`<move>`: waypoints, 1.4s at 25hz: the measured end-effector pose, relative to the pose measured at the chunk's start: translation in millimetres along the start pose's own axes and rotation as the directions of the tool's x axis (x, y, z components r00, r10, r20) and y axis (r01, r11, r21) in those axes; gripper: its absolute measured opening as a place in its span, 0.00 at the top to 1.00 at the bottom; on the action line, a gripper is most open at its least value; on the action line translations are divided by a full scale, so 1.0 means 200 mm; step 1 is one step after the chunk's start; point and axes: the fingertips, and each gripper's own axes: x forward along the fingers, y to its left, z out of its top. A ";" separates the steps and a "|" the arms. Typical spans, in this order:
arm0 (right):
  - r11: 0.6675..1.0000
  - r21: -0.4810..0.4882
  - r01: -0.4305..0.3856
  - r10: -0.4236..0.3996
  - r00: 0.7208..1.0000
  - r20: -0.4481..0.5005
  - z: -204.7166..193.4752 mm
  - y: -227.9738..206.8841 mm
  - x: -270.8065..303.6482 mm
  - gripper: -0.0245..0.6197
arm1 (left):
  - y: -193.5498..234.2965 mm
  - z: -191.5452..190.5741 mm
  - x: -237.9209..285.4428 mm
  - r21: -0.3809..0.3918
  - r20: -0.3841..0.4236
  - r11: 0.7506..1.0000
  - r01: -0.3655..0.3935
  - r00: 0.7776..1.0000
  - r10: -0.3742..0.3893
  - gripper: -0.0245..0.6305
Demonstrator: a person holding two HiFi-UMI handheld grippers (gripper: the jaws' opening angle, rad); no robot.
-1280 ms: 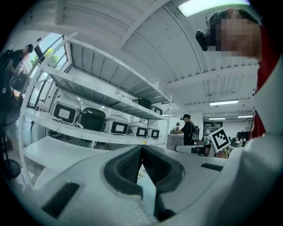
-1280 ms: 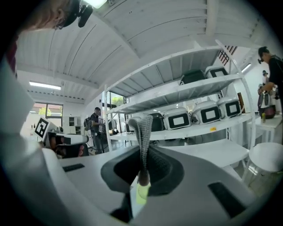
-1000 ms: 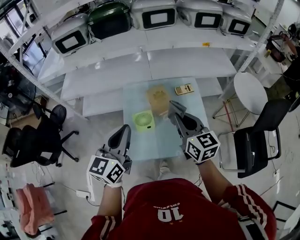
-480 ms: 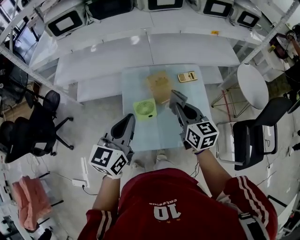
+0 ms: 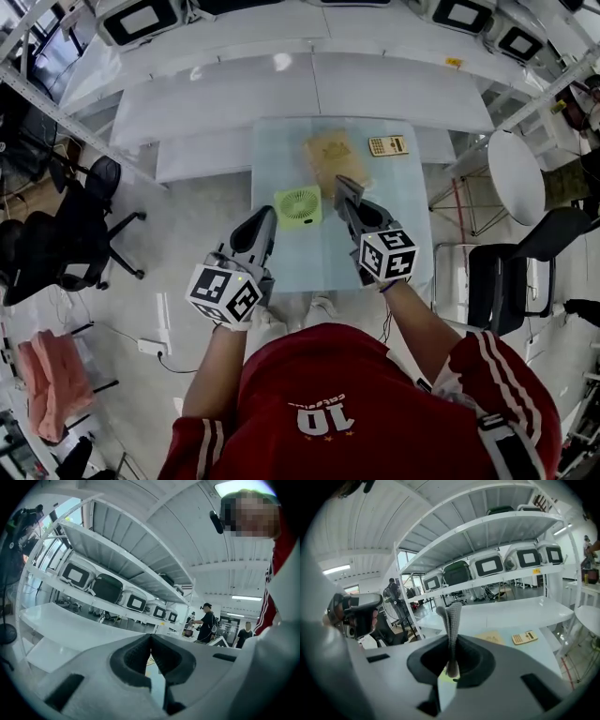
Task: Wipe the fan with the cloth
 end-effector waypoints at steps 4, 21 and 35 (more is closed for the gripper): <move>1.000 0.001 0.007 -0.007 0.999 -0.041 -0.11 -0.02 0.11 0.93 | 0.11 -0.07 -0.01 0.020 -0.036 0.998 -0.062 0.997 0.063 0.96; 0.998 0.024 0.060 -0.056 0.986 -0.157 -0.39 -0.19 0.46 0.93 | 0.37 -0.36 0.10 -0.022 -0.140 0.987 -0.161 0.978 0.157 0.96; 0.995 -0.021 0.096 -0.098 0.973 -0.209 -0.54 -0.22 0.59 0.93 | 0.42 -0.40 0.02 -0.031 -0.154 0.974 -0.225 0.964 0.217 0.96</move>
